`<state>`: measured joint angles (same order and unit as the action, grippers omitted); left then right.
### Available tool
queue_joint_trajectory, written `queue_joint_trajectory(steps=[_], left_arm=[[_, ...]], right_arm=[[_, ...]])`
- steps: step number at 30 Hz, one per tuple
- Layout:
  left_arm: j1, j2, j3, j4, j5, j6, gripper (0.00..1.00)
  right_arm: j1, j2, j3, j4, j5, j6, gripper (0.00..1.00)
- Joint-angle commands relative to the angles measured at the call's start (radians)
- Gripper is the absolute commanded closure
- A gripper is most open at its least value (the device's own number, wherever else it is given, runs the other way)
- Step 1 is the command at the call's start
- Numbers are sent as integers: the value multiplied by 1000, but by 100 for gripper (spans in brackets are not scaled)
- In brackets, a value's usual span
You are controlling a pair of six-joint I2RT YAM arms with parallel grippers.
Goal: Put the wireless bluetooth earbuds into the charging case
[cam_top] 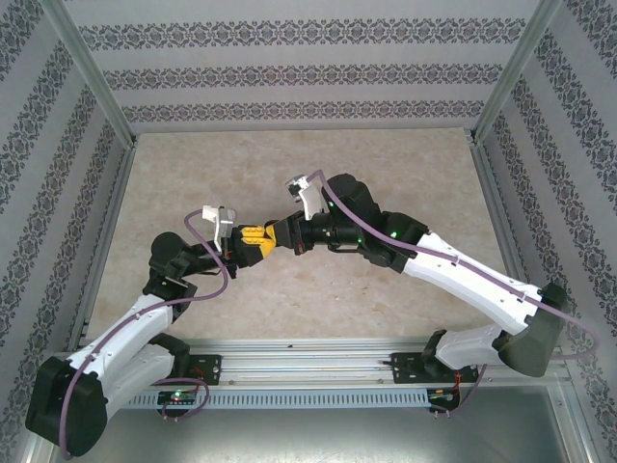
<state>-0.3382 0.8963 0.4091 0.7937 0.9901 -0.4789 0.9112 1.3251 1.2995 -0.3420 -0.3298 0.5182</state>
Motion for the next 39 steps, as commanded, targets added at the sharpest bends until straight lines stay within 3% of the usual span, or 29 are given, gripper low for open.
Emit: queue_joint_trajectory(steps=[1, 13, 30, 35, 39], left_arm=[[8, -36, 8, 80, 5, 19, 100], [7, -43, 13, 55, 1, 28, 100], [7, -5, 23, -7, -44, 95, 100], [8, 20, 23, -11, -55, 101, 100], [7, 45, 37, -24, -63, 114, 100]], right_arm=[[-14, 26, 26, -80, -6, -7, 88], [-11, 33, 93, -118, 34, -18, 58], [-48, 1, 165, -214, 72, -2, 52], [-139, -9, 151, -267, 76, 32, 50], [-271, 2, 114, -318, 43, 88, 49]])
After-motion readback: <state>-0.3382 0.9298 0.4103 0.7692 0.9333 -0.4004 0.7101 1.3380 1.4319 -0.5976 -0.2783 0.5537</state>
